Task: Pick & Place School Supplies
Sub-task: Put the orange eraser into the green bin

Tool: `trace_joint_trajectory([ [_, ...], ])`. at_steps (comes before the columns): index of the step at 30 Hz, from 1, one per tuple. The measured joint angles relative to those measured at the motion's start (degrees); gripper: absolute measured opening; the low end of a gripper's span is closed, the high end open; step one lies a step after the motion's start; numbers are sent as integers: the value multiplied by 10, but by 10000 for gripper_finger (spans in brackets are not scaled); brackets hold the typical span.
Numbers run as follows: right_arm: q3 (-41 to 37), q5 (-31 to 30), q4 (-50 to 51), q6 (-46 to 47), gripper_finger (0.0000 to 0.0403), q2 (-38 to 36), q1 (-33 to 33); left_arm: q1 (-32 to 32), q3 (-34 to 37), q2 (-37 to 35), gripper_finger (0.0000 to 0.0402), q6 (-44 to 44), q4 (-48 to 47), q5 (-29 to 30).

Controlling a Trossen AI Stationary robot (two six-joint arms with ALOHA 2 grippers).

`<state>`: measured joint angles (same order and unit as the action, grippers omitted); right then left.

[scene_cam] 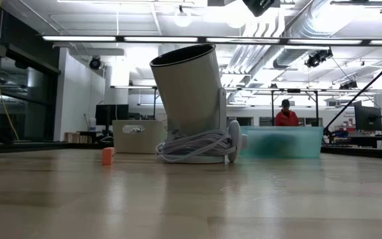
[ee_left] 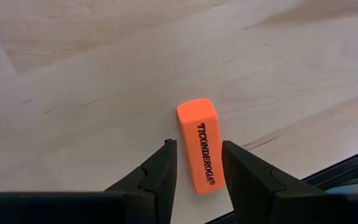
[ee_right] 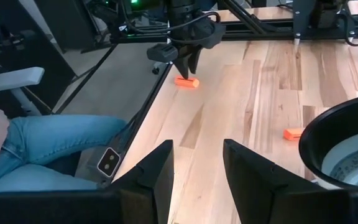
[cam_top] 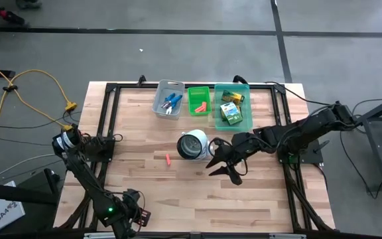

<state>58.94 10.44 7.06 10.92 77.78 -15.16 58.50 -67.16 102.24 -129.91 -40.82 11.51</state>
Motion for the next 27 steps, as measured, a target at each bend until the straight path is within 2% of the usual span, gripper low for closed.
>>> trace_joint_trajectory([
  [15,0,0,1,0,128,0,-18,0,0,7,121,-5,6,1],
  [19,0,-5,1,0,128,0,-23,0,0,22,122,-6,16,-22],
  [27,0,-16,1,0,128,0,-25,0,0,26,122,9,48,-9],
])
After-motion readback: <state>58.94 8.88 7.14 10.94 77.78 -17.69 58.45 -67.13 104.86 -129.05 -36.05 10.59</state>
